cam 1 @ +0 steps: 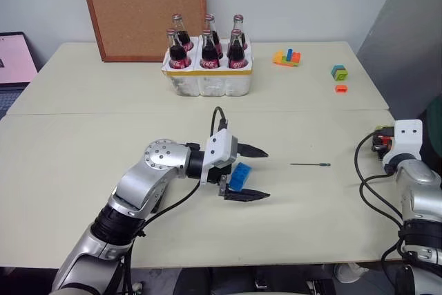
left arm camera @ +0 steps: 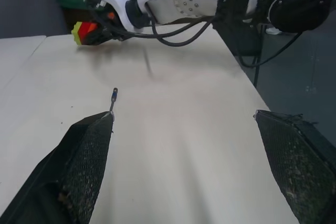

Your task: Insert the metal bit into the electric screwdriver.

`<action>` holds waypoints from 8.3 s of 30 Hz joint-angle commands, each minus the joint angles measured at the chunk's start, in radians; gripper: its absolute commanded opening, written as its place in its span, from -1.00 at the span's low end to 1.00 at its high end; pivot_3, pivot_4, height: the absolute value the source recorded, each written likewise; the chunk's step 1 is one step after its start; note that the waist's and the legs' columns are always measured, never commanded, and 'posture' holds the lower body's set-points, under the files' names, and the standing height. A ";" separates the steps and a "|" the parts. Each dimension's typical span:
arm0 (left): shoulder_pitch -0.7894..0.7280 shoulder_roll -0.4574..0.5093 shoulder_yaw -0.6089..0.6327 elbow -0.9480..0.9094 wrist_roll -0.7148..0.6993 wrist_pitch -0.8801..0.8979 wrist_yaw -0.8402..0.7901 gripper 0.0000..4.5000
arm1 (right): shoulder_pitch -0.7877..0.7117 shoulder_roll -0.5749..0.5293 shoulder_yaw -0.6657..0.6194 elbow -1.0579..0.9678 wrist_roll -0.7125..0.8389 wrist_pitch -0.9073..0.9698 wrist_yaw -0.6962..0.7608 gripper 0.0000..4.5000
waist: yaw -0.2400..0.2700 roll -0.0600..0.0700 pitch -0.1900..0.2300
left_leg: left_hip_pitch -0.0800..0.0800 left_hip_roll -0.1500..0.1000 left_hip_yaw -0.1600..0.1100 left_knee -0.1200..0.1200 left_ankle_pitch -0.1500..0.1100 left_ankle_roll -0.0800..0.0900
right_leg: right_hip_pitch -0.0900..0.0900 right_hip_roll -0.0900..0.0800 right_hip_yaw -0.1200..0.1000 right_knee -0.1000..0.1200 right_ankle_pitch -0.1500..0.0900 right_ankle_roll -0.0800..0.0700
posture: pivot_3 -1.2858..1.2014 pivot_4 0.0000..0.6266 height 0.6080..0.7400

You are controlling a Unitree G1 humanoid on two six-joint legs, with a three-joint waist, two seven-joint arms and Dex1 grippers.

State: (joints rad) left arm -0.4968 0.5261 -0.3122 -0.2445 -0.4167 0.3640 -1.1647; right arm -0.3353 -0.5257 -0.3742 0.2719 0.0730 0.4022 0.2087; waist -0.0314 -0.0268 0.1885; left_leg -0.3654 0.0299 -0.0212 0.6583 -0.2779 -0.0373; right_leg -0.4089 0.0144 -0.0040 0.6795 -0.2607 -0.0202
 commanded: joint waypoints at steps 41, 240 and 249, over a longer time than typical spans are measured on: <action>0.430 0.464 0.364 -0.267 -0.048 0.073 -0.025 1.00 | 0.041 -0.080 0.654 -0.703 0.215 0.100 0.652 0.99 | 0.009 0.001 0.002 | -0.003 0.002 -0.003 -0.012 0.000 0.000 | -0.002 -0.002 -0.005 -0.015 -0.001 0.001 | 0.03 -0.52 1.00; -0.097 -0.264 0.193 0.182 0.105 0.040 0.597 -0.26 | 0.085 -0.209 0.275 -1.024 0.534 0.281 0.478 1.00 | 0.029 -0.009 0.006 | -0.001 -0.001 -0.004 -0.003 0.004 -0.006 | 0.000 -0.010 -0.005 0.001 -0.002 0.003 | 0.03 -0.52 1.00; 0.036 -0.239 0.241 0.055 0.090 0.061 0.610 -0.26 | 0.067 -0.258 0.209 -1.040 0.658 0.359 0.492 1.00 | 0.029 -0.009 0.006 | -0.001 -0.002 -0.004 0.002 0.003 -0.005 | 0.002 -0.009 -0.006 0.000 -0.001 0.004 | 0.03 -0.52 1.00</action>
State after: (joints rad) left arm -0.4862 0.2740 -0.0931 -0.1304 -0.3106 0.3973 -0.5570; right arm -0.2506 -0.7698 -0.1251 -0.7375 0.6915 0.7522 0.6964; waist -0.0026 -0.0358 0.1944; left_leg -0.3663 0.0283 -0.0252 0.6600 -0.2747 -0.0426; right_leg -0.4069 0.0050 -0.0095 0.6799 -0.2618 -0.0159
